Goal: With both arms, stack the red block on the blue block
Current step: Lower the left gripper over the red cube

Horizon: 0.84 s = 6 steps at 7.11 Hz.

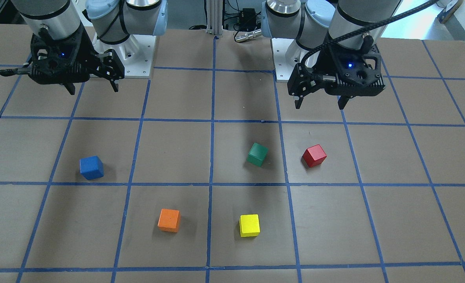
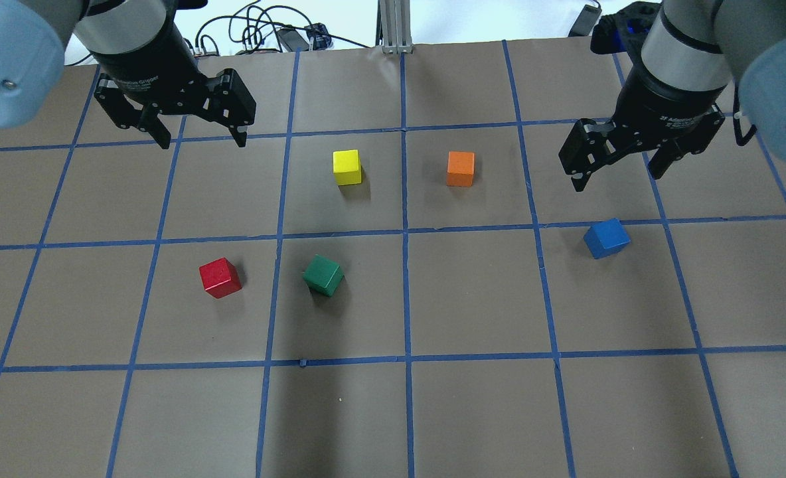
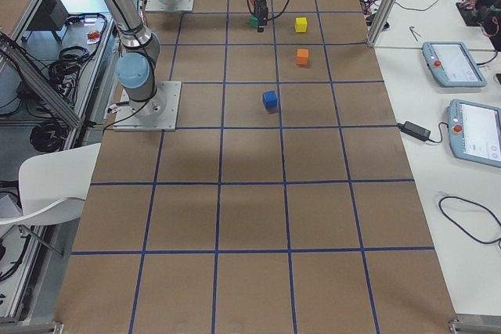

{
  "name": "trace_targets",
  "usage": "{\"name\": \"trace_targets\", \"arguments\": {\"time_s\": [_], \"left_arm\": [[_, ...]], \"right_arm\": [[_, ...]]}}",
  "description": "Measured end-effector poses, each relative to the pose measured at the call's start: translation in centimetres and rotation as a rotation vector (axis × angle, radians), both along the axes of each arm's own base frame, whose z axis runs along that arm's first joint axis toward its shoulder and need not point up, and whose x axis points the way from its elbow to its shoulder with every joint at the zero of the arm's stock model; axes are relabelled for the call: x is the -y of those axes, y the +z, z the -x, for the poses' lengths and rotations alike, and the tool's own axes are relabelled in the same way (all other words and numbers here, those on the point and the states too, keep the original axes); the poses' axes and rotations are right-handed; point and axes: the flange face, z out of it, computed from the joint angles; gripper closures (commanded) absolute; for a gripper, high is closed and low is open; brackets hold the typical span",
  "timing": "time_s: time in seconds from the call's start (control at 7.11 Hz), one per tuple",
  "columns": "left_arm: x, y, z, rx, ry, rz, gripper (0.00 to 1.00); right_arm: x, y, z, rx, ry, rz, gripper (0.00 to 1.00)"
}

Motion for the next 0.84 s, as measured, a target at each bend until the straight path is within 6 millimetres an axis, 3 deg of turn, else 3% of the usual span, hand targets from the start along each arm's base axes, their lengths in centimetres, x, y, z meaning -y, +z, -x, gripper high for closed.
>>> {"name": "trace_targets", "arguments": {"time_s": [0.42,0.84], "left_arm": [[-0.1,-0.2,0.2,0.000,-0.005,-0.008,0.00],[-1.9,-2.7,0.0,0.002,-0.004,-0.039,0.00]], "right_arm": [[-0.3,0.4,0.1,0.003,-0.003,0.003,0.00],[-0.7,1.0,0.1,0.005,-0.024,0.018,0.00]]}}
